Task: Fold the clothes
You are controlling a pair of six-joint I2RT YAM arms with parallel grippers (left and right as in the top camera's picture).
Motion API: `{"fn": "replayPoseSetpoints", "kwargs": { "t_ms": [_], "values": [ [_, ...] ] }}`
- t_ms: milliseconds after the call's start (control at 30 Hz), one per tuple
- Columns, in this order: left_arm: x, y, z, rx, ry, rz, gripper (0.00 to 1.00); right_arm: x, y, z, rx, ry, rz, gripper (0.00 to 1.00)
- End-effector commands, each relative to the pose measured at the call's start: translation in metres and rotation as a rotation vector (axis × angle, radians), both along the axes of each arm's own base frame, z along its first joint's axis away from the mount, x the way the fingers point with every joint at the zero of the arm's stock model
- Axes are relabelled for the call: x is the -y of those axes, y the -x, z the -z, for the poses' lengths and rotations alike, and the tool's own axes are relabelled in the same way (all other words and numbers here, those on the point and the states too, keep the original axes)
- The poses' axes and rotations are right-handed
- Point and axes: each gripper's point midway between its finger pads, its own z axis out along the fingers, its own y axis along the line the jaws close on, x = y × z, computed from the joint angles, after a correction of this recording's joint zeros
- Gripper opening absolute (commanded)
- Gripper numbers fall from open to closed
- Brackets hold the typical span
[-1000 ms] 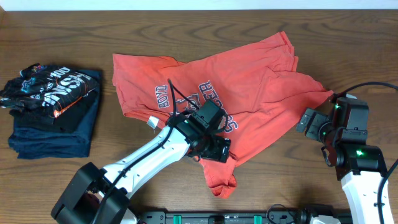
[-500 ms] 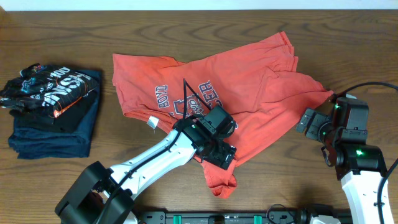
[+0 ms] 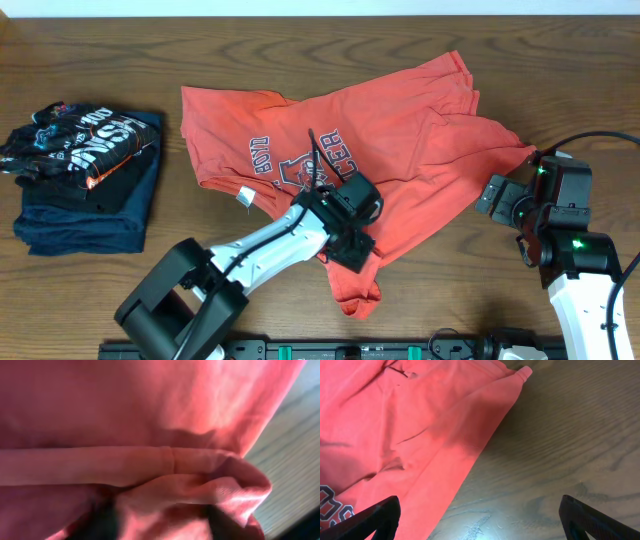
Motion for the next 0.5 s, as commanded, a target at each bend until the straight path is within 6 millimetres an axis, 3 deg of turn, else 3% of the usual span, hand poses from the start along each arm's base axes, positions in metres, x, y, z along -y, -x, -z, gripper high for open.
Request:
{"fn": "replayPoseSetpoints", "kwargs": {
  "t_ms": [0,33,67,200,300,467],
  "values": [
    [0.000,0.005,-0.005,-0.013,0.003,0.013,0.14,0.003,-0.001,-0.002,0.002,0.010,0.008,0.99],
    [-0.001,0.006,-0.007,-0.013,0.003,0.012,0.07,0.003,-0.001,-0.002,0.002,0.011,0.008,0.99],
    [-0.003,0.007,-0.010,-0.014,0.001,0.004,0.06,0.003,-0.001,-0.002,0.002,0.010,0.008,0.99],
    [-0.014,0.014,-0.029,-0.034,-0.010,-0.057,0.06,0.003,-0.001,-0.002,0.002,0.010,0.008,0.99],
    [-0.034,0.027,-0.042,-0.099,-0.061,-0.172,0.06,0.003,-0.001,-0.002,0.002,0.011,0.008,0.99],
    [-0.097,0.052,-0.053,-0.194,-0.338,-0.562,0.06,0.003,-0.002,-0.003,0.006,0.011,0.008,0.99]
  ]
}}
